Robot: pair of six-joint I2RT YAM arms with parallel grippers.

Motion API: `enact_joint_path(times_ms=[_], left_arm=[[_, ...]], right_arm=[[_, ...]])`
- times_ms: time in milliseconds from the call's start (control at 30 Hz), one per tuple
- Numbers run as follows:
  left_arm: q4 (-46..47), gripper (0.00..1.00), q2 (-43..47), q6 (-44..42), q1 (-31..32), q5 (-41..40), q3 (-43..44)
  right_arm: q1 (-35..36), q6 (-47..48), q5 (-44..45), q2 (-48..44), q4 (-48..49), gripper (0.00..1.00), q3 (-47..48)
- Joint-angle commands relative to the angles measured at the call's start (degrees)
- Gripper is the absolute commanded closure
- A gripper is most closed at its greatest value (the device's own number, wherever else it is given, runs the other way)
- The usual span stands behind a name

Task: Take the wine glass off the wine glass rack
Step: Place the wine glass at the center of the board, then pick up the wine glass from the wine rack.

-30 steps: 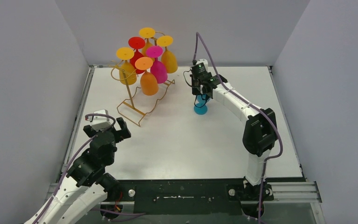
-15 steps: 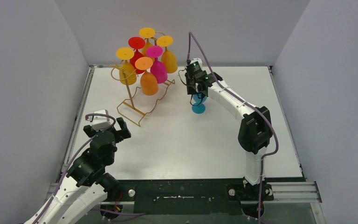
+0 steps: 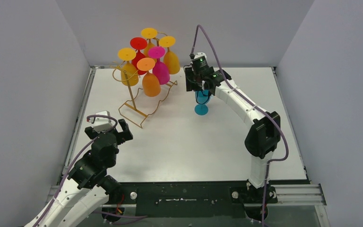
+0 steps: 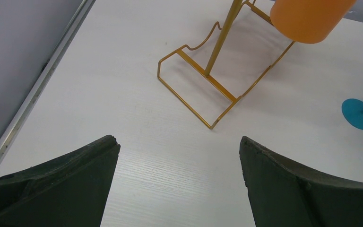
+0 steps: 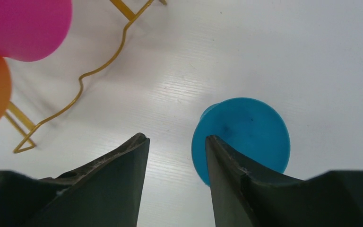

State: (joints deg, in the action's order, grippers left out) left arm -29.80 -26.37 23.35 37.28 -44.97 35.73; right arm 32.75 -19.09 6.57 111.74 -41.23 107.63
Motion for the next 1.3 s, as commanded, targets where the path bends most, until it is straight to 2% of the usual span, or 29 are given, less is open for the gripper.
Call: enact_joint_path(times_ms=[0, 333, 433, 600, 800, 1267], left_arm=[[1.4, 0.03, -0.4, 0.3, -0.5, -0.2, 0.6], [1.8, 0.03, -0.5, 0.1, -0.6, 0.1, 0.3], [1.9, 0.03, -0.4, 0.1, -0.6, 0.3, 0.3], [1.7, 0.03, -0.3, 0.1, -0.6, 0.5, 0.3], [1.7, 0.02, -0.2, 0.1, -0.6, 0.6, 0.2], [2.4, 0.03, -0.9, -0.2, -0.9, 1.4, 0.1]], right_arm=[[0.0, -4.2, -6.0, -8.9, 6.2, 0.51, -1.8], [-0.2, -22.9, -23.4, -18.8, 30.5, 0.45, -15.7], [-0.2, -28.7, -28.5, -18.8, 38.6, 0.44, -17.3], [0.0, -36.9, -32.1, -16.4, 47.6, 0.44, -17.1], [0.8, -42.9, -34.3, -11.3, 51.7, 0.44, -13.6], [2.7, -46.2, -34.6, -3.5, 52.9, 0.46, -5.7]])
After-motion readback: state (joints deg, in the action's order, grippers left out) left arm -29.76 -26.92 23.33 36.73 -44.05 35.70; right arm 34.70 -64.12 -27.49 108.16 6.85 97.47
